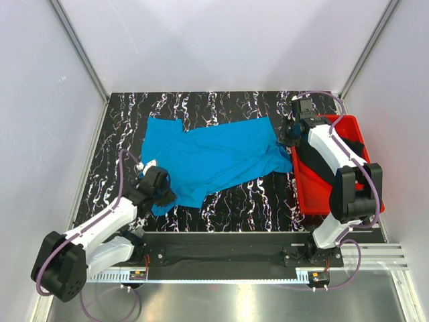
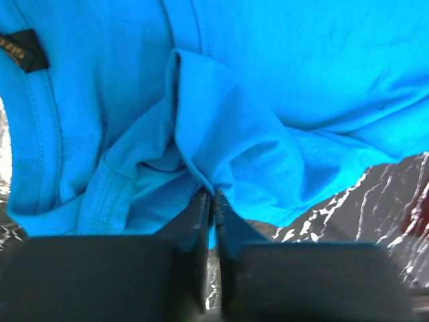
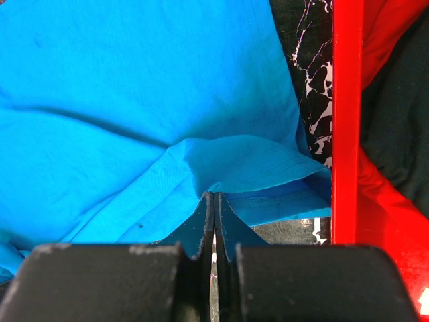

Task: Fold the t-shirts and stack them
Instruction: Flatten the tshirt out

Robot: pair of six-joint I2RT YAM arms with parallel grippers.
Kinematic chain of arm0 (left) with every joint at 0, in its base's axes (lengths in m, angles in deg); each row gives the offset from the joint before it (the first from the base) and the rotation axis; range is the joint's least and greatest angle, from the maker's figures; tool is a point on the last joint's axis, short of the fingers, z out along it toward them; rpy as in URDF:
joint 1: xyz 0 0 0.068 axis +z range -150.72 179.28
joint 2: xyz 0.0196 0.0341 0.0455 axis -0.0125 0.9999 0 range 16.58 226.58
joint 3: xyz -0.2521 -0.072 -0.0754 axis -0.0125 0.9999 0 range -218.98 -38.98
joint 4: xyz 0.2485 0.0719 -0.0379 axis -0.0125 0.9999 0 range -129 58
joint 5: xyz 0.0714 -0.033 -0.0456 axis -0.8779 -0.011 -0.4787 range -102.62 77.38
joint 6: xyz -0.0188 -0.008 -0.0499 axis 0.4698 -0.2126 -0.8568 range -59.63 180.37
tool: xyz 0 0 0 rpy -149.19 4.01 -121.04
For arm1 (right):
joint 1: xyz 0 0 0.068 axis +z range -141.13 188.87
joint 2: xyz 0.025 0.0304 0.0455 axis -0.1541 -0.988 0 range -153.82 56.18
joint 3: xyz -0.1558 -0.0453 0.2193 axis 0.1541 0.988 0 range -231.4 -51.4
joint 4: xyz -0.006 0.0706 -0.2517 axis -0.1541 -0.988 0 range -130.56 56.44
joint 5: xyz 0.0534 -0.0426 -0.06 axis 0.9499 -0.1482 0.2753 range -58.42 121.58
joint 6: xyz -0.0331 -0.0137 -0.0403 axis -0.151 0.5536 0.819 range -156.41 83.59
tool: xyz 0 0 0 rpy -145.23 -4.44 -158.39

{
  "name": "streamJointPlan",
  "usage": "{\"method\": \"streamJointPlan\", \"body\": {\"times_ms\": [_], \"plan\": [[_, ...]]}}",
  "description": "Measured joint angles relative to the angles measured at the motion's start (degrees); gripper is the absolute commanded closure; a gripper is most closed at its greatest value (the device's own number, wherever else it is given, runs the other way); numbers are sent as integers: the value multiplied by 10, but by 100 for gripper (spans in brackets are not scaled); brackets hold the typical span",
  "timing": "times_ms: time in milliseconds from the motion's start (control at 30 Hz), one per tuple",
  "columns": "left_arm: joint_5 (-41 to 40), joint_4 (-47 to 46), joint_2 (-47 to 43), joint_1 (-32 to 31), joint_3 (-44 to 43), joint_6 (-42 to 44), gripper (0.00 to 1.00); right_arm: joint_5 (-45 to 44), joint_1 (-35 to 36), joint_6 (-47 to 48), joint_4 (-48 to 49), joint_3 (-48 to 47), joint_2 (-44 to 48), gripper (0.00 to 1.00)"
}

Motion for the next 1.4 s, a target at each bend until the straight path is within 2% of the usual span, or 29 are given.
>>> {"method": "streamJointPlan", "body": {"times_ms": [100, 200, 333, 467, 667, 767, 967, 1067, 1167, 1267, 1400], "plan": [[1, 2, -15, 0, 0, 4, 100, 0, 0, 0, 0, 0, 0, 100], [-3, 30, -75, 0, -16, 9, 100, -2, 0, 0, 2, 5, 2, 100], [-25, 91, -162, 0, -109, 37, 100, -6, 0, 0, -4, 16, 35, 100], [-50, 116, -208, 0, -274, 92, 100, -7, 0, 1, -12, 13, 122, 100], [-64, 127, -215, 0, -498, 183, 100, -9, 0, 8, -34, -46, 271, 100], [-56, 128, -205, 0, -606, 235, 100, 1, 0, 16, -48, -97, 339, 100], [-1, 141, -122, 0, -911, 344, 100, 40, 0, 31, -90, -250, 435, 100], [33, 135, -108, 0, -1003, 371, 100, 66, 0, 31, -98, -321, 473, 100], [79, 113, -109, 0, -1053, 382, 100, 91, 0, 21, -94, -349, 513, 100], [108, 76, -113, -1, -1050, 383, 100, 106, 1, 7, -87, -339, 541, 100], [110, -2, -134, -2, -931, 388, 100, 114, 1, -7, -51, -266, 555, 100]]}}
